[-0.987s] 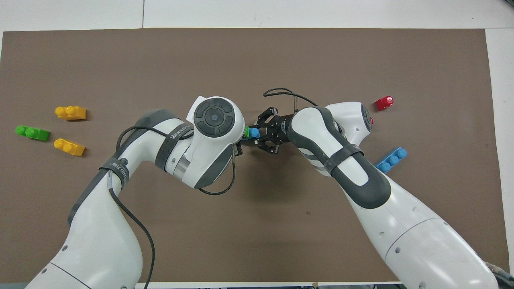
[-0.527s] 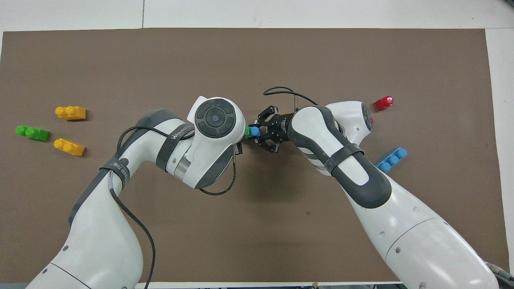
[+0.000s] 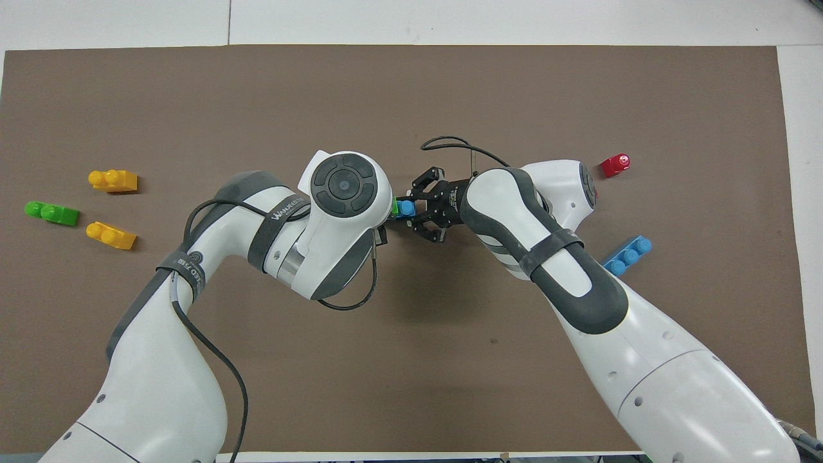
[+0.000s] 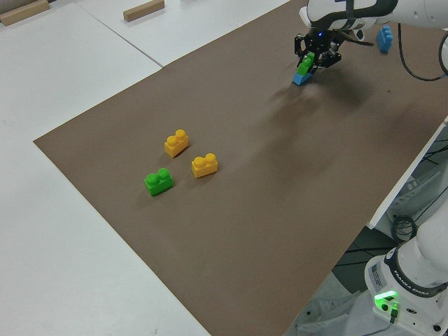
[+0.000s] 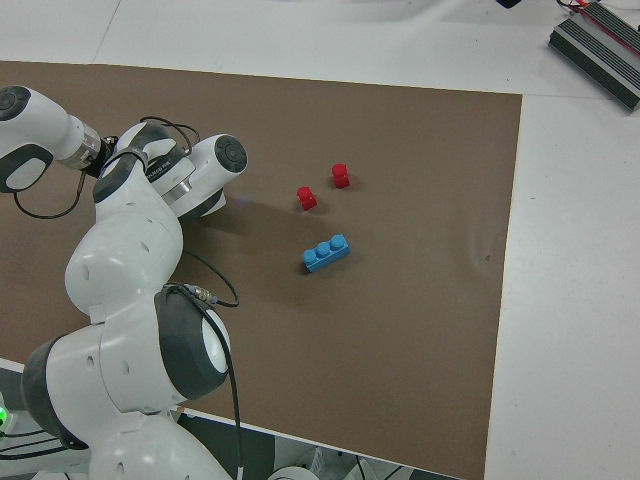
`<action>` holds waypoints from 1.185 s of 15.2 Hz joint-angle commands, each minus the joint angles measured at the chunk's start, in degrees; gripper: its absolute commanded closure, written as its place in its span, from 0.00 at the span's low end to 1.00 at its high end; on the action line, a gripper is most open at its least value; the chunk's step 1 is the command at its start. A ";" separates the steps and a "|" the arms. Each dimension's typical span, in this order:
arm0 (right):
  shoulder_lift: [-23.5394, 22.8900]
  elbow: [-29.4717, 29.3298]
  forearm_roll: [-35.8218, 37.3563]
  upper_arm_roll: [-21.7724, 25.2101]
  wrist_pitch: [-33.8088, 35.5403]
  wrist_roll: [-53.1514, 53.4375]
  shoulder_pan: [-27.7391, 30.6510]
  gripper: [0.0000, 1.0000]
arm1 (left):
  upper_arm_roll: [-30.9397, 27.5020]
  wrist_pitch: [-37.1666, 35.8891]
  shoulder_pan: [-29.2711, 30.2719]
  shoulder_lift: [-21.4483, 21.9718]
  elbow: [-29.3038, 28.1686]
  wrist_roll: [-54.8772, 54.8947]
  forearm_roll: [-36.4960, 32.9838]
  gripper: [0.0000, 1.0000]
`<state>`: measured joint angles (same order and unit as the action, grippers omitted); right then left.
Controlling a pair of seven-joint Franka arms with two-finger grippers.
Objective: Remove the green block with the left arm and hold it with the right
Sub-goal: 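Pull the green block off with the left gripper while the right gripper holds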
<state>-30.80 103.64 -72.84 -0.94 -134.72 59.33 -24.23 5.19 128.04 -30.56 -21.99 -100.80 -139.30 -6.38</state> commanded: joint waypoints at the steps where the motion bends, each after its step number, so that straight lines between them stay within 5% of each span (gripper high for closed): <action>1: -0.40 0.16 -1.60 -0.21 -0.54 -0.70 0.41 0.87 | -0.45 -4.98 -0.11 1.86 2.89 -0.71 -0.91 1.00; 8: -0.40 0.16 -1.60 -0.21 -0.54 -0.70 0.41 0.87 | -0.79 -11.58 0.24 7.31 3.68 2.18 1.80 1.00; 18: 0.74 -1.42 -1.51 -0.12 0.07 1.75 1.90 0.87 | -1.15 -20.98 5.94 12.76 2.98 22.38 4.10 1.00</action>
<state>-31.24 103.15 -73.02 -0.82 -134.97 59.77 -23.81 3.97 109.17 -26.62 -10.44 -97.07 -122.31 -3.29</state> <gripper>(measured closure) 0.652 0.648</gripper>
